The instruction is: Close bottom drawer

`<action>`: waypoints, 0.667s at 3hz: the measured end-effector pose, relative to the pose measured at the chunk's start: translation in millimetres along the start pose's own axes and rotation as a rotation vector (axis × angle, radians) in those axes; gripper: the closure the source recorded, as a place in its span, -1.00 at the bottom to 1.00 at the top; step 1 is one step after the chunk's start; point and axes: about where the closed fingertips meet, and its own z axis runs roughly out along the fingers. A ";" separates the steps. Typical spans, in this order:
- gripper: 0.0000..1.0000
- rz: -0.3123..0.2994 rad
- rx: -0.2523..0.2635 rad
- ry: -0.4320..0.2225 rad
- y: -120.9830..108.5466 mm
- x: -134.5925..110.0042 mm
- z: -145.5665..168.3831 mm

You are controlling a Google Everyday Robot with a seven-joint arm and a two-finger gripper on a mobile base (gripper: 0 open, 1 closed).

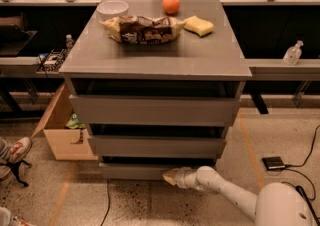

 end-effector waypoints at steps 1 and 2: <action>1.00 0.090 -0.079 0.111 21.4 48.3 2.8; 1.00 0.224 -0.110 0.202 30.9 100.2 -17.8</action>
Offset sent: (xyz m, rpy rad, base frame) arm -0.1131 -0.0611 -0.0782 -0.0024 0.4435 -0.0636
